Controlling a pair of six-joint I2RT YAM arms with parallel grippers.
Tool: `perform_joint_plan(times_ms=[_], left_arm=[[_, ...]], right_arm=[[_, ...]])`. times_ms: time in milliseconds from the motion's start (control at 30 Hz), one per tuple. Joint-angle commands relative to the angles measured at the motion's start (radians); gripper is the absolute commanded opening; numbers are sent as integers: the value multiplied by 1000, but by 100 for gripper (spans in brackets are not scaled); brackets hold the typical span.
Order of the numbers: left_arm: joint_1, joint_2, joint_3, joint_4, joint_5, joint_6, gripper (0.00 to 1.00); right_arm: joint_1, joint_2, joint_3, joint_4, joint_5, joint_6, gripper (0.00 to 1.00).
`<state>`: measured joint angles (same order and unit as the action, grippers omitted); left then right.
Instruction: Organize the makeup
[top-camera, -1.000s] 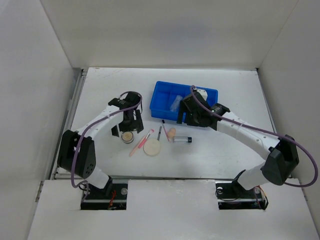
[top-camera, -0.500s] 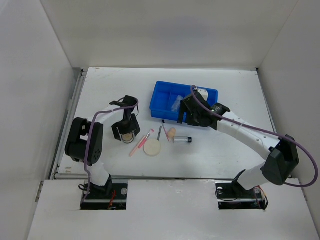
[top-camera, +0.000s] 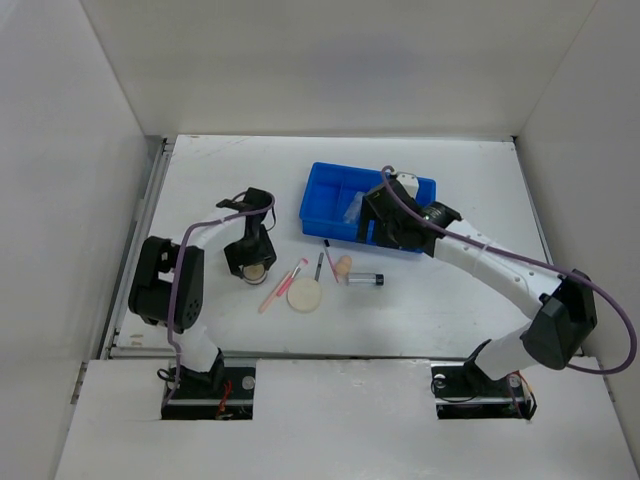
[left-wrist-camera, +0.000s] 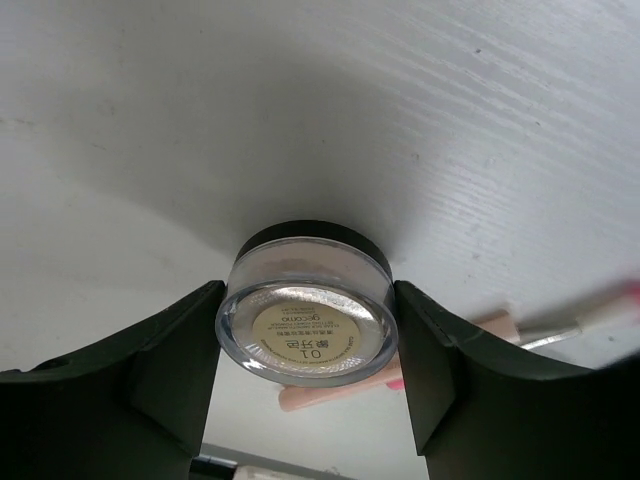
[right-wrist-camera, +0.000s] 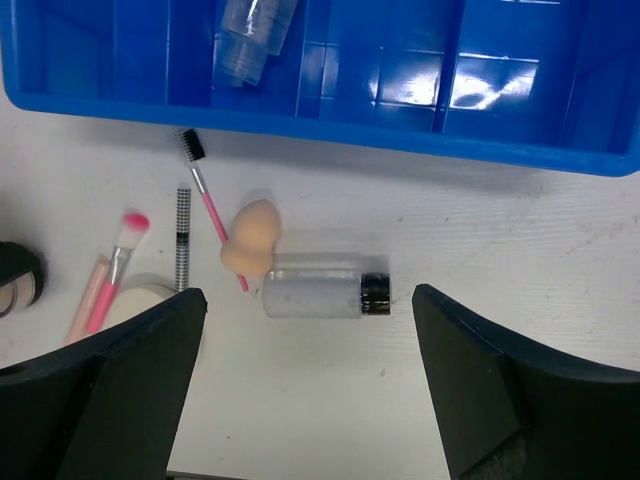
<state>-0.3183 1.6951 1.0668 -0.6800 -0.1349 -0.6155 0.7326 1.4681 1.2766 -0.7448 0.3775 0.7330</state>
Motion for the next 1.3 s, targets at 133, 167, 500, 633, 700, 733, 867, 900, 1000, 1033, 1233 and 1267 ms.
perform_joint_plan(times_ms=[133, 167, 500, 633, 700, 733, 867, 900, 1000, 1033, 1233, 1267], left_arm=[[-42, -173, 252, -121, -32, 105, 25], [-53, -164, 328, -134, -43, 117, 25], [-126, 156, 826, -174, 58, 166, 22], [-153, 306, 1000, -165, 98, 166, 23], [-180, 391, 1062, -165, 98, 166, 23], [-180, 415, 1114, -165, 89, 166, 23], [-200, 521, 1214, -185, 64, 166, 23], [-200, 537, 1226, -185, 64, 166, 23], [-200, 575, 1256, -194, 64, 166, 35], [-200, 575, 1256, -194, 64, 166, 42], [-200, 540, 1266, -204, 73, 166, 83], [-200, 519, 1266, -204, 73, 166, 87]], right_arm=[[-47, -5, 63, -11, -2, 6, 90], [-61, -14, 63, -11, -21, 6, 90], [-164, -172, 34, -59, -68, -3, 90], [-173, -216, 15, -71, -58, -3, 90], [-173, -242, 6, -93, -58, -3, 90], [-173, -242, -3, -105, -58, -3, 90], [-173, -285, -17, -123, -58, 6, 90], [-173, -285, -28, -123, -58, 6, 90], [-182, -296, -37, -123, -58, 17, 90], [-182, -296, -37, -133, -68, 17, 90], [-182, -287, -62, -101, -126, 17, 90], [-182, -287, -86, -88, -144, 17, 90]])
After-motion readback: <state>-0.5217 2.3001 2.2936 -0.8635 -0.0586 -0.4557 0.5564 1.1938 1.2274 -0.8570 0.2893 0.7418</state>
